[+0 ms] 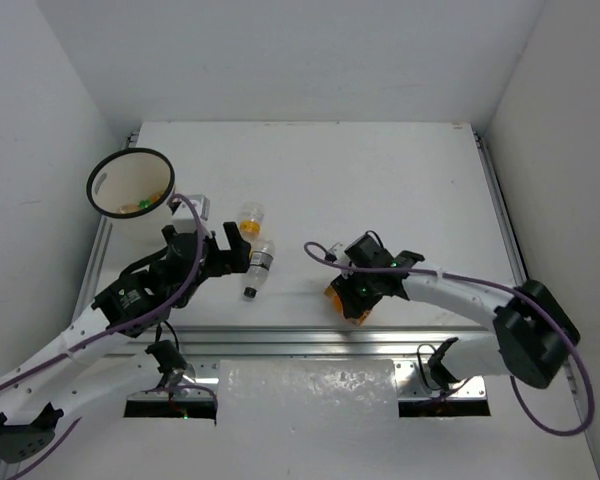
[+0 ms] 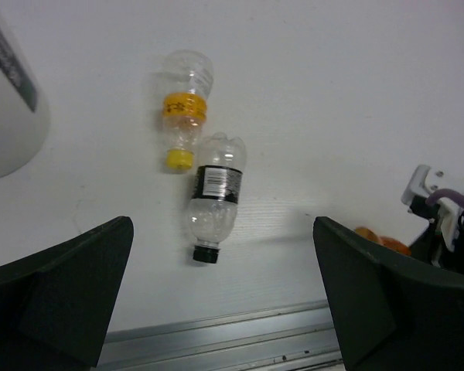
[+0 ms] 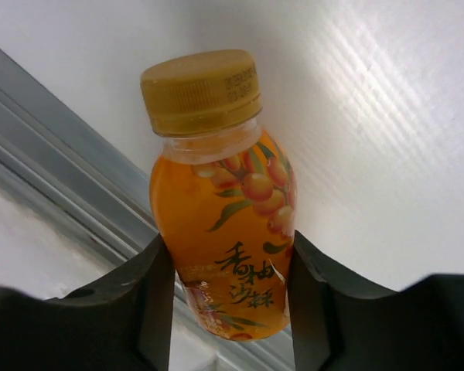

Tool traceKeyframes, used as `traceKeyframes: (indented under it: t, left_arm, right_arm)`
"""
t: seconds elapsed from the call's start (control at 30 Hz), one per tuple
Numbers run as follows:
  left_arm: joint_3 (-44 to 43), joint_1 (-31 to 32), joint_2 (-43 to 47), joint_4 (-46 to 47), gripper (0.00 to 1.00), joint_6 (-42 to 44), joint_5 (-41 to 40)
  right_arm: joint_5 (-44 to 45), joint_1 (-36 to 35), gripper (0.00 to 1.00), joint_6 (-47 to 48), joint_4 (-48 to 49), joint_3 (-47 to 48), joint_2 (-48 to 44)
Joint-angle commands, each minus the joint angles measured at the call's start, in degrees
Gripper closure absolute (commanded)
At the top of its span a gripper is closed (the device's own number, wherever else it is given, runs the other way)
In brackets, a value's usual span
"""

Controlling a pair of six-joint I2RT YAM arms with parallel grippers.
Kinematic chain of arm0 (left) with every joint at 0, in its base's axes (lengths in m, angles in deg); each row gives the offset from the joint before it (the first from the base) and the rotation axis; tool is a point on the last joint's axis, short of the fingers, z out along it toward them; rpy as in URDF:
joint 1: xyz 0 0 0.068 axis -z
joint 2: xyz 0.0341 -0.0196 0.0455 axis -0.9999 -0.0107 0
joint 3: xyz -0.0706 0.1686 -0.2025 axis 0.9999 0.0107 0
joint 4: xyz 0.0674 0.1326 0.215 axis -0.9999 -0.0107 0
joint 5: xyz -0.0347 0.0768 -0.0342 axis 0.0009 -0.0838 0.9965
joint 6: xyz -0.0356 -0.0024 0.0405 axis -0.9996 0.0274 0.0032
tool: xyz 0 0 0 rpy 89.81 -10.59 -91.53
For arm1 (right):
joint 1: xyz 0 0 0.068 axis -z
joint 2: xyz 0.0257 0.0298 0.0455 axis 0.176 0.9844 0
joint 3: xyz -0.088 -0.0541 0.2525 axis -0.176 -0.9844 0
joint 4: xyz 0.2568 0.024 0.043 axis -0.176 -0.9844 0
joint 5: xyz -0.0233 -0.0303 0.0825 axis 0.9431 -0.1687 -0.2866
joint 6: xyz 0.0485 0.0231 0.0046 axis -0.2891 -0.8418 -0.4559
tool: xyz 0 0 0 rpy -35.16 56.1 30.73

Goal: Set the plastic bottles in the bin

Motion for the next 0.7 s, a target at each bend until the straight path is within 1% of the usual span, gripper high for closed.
traceKeyframes:
  t: [0.0,0.03,0.07,0.1,0.13,0.17,0.2,0.23,0.27,0.3,0.37,0.47,0.5,0.53,0.57,0.63,0.67]
  left_arm:
    - [-0.26,-0.3,-0.05,5.79,0.0,-1.65,10.18]
    - [0.35,-0.21,-0.31,10.15,0.0,-2.53,14.03]
    - [1.58,-0.21,-0.66,12.81,0.0,-2.88,22.86]
    - [2.46,-0.21,-1.19,15.96,0.0,-3.5,27.47]
    - [3.77,-0.21,-2.06,23.91,0.0,-5.07,32.3]
    - [7.01,-0.03,-2.68,28.69,0.0,-5.69,43.14]
    - [8.69,-0.03,-4.08,40.57,0.0,-7.7,48.3]
    - [10.36,0.14,-5.05,46.0,0.0,-9.38,52.52]
    - [11.68,0.58,-6.28,49.36,0.0,-10.35,56.66]
    - [11.26,1.02,-9.16,50.87,0.0,-10.53,57.13]
    - [9.25,2.24,-11.47,49.84,0.0,-9.66,55.13]
    - [8.8,3.13,-14.54,51.94,0.0,-9.31,54.68]
    - [8.45,3.31,-15.16,50.99,0.01,-9.13,54.68]
    - [7.75,3.48,-15.78,49.67,0.02,-8.87,52.94]
    - [6.87,3.74,-16.39,48.61,0.12,-8.52,52.31]
    - [6.42,3.75,-17.8,46.24,0.23,-7.81,51.69]
    - [6.34,3.83,-18.07,45.97,0.48,-7.72,51.95]
  right_arm:
    - [-2.76,-0.25,0.85,-6.82,14.29,-2.93,-10.36]
    - [-7.4,-0.34,0.85,-8.06,18.85,-4.68,-17.79]
    - [-15.45,-0.25,0.85,-9.73,30.82,-10.01,-21.87]
    - [-18.32,-0.25,0.85,-13.75,37.9,-13.11,-25.74]
    - [-20.61,-0.34,0.86,-15.79,43.54,-15.57,-32.22]
    - [-27.42,-0.25,0.86,-16.94,53.08,-19.43,-34.54]
    - [-29.31,-0.43,0.89,-18.17,56.31,-20.33,-36.22]
    - [-29.68,-0.6,0.9,-18.88,57.04,-20.52,-37.54]
    - [-30.03,-0.61,0.92,-18.36,56.18,-19.3,-38.6]
    - [-29.86,-0.61,0.95,-17.84,54.6,-18.24,-38.78]
    - [-29.33,-0.61,1.0,-17.22,51.09,-15.53,-38.7]
    - [-28.55,-0.61,1.0,-16.78,49.24,-13.23,-38.35]
    - [-27.93,-0.61,1.0,-16.69,48.88,-13.22,-38.52]
    - [-27.49,-0.61,1.0,-16.78,48.96,-13.05,-38.61]
    - [-27.31,-0.69,1.0,-16.69,49.05,-12.96,-38.78]
    - [-26.87,-0.61,1.0,-16.86,49.22,-12.52,-39.4]
    - [-25.91,-0.61,1.0,-17.21,48.61,-12.35,-39.49]
